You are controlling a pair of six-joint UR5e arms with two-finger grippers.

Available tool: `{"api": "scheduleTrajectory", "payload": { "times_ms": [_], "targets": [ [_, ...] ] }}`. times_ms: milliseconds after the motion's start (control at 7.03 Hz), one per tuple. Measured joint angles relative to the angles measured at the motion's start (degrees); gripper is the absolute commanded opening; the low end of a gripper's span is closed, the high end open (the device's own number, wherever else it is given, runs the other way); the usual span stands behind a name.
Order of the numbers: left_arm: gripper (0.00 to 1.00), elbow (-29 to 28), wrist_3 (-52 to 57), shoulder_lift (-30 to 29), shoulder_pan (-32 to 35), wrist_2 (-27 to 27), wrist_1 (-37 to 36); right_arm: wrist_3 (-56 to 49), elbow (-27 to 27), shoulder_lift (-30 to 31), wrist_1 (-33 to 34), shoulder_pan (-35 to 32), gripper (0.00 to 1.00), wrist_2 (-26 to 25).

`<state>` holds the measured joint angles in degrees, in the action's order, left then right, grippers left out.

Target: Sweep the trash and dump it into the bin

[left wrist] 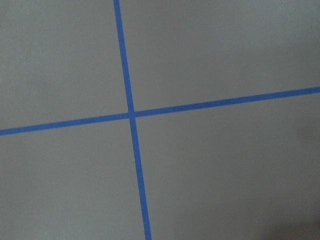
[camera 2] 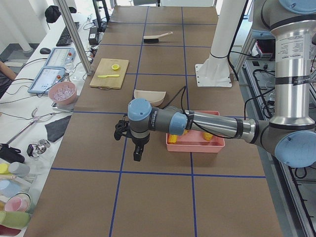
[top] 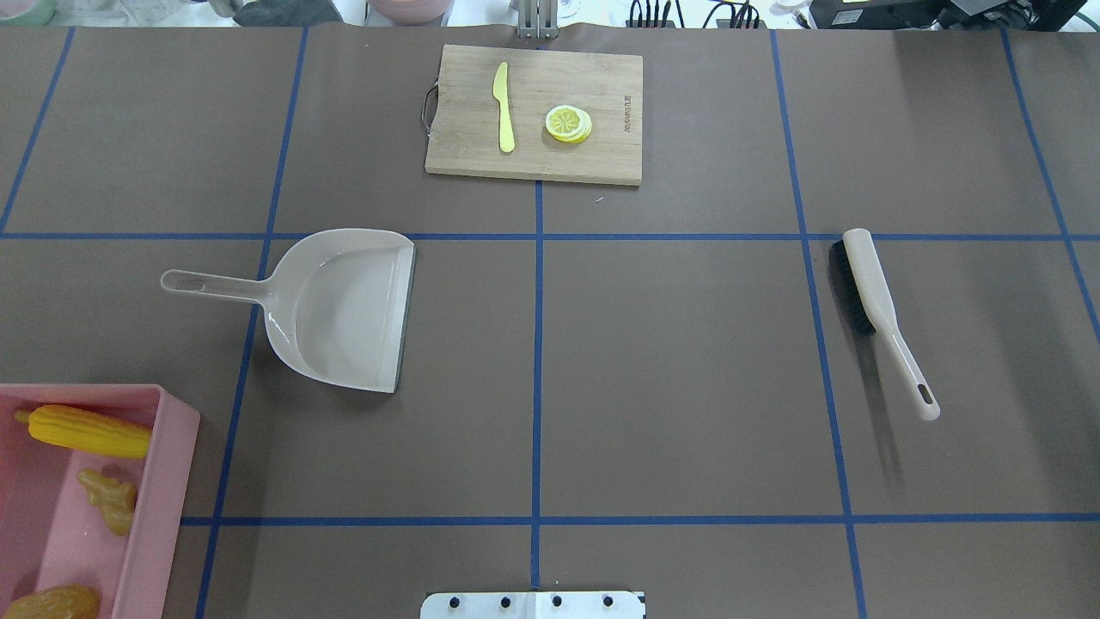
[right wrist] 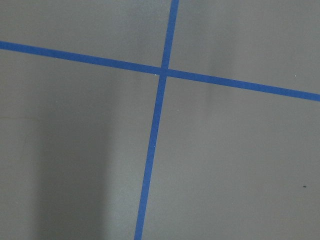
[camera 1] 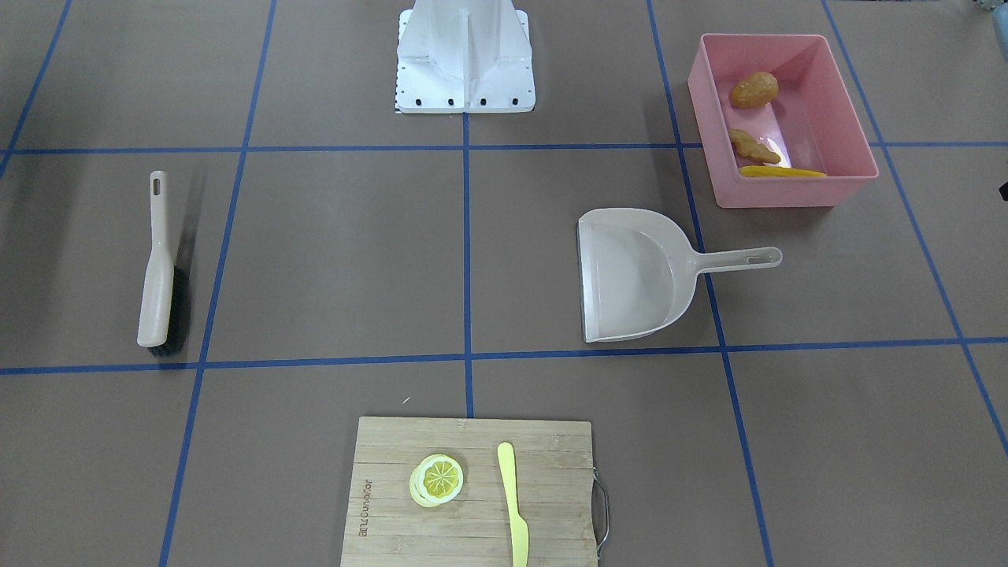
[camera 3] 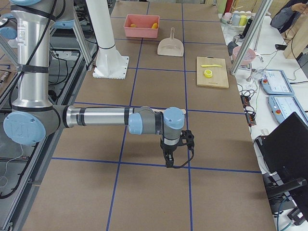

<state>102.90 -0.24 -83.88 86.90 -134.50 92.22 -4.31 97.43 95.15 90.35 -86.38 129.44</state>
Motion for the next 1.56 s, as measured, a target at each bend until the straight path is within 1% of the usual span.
{"api": "scheduleTrajectory", "payload": {
  "times_ms": [569, 853, 1564],
  "targets": [
    [0.98, -1.66, 2.29, 4.79, 1.55, 0.07, -0.04, 0.0, -0.27, 0.11, 0.0, -0.01, 1.0, 0.02],
    [0.98, -2.7, 2.29, 4.91, 2.16, 0.04, -0.25, 0.0, -0.3, 0.12, 0.0, 0.0, 1.0, -0.02],
    [0.98, -2.32, 0.93, 4.08, 3.34, -0.13, -0.52, 0.0, -0.31, 0.08, 0.0, -0.01, 1.0, 0.02]
  ]
}}
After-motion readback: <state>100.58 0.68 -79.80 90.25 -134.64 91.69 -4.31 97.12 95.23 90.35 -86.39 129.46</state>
